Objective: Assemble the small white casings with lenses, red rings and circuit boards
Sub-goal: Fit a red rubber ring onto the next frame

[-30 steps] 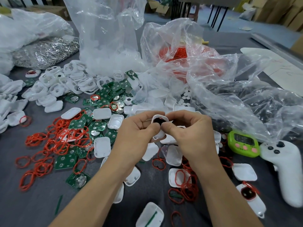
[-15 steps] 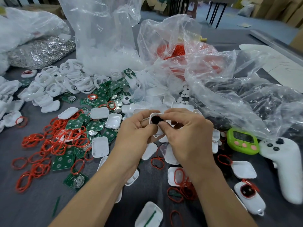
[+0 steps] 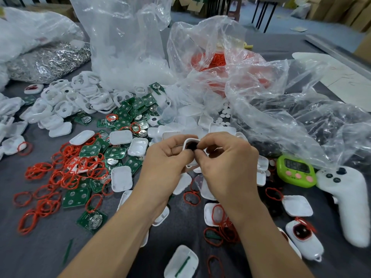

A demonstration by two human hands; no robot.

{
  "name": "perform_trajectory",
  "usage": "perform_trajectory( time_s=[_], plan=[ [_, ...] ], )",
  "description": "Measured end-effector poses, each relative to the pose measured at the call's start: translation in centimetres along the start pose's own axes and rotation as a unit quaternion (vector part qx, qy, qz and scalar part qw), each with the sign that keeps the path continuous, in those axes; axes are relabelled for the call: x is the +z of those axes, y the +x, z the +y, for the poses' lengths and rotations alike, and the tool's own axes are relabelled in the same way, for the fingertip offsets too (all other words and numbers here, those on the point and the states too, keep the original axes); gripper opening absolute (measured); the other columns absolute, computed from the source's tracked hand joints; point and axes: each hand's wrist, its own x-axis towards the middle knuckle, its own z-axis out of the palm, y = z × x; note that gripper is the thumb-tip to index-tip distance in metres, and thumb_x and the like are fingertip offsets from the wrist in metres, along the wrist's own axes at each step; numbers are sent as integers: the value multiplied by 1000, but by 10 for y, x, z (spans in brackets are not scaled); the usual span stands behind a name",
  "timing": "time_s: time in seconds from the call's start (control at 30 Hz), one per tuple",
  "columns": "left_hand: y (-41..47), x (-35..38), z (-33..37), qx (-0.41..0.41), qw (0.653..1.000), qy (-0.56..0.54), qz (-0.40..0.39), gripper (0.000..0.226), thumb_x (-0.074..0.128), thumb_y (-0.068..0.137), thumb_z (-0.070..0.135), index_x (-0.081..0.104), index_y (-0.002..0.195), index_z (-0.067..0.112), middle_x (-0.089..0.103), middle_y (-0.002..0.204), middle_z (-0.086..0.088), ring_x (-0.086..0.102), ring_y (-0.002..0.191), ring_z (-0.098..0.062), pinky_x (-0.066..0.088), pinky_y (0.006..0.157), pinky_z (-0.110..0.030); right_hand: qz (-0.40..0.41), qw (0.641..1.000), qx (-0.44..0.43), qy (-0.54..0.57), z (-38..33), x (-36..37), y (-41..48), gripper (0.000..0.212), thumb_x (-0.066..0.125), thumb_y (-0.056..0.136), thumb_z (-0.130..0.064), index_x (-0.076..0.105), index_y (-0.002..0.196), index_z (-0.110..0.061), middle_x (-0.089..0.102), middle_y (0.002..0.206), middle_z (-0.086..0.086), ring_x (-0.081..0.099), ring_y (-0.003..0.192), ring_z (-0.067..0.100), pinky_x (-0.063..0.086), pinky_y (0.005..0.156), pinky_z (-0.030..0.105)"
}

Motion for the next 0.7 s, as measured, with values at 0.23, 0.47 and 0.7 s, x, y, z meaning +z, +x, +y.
perform_trajectory(
  time_s=[0.23, 0.47, 0.7],
  plan=[
    [0, 2, 1, -4, 1000, 4, 15, 28, 59, 93, -4, 79, 103, 12, 78, 92, -16, 72, 80, -18, 60, 72, -31, 8, 1000, -28, 9, 0, 0, -1, 18, 86, 74, -9, 77, 80, -23, 73, 83, -13, 66, 72, 8, 53, 65, 23],
    [1, 1, 2, -16, 999, -23, 44, 17, 63, 96, 7, 80, 98, 10, 78, 93, -19, 72, 73, -18, 61, 65, -28, -1, 1000, -26, 14, -3, 1, -1, 8, 82, 84, -20, 75, 83, -24, 72, 76, -13, 67, 70, 8, 51, 65, 20],
    [1, 2, 2, -20, 998, -23, 51, 20, 61, 98, 7, 80, 96, 12, 79, 90, -15, 73, 74, -19, 62, 66, -31, 15, 1000, 3, 22, -4, 1, -1, 11, 83, 83, -22, 72, 79, -25, 69, 69, -12, 68, 64, 10, 54, 61, 30]
  ],
)
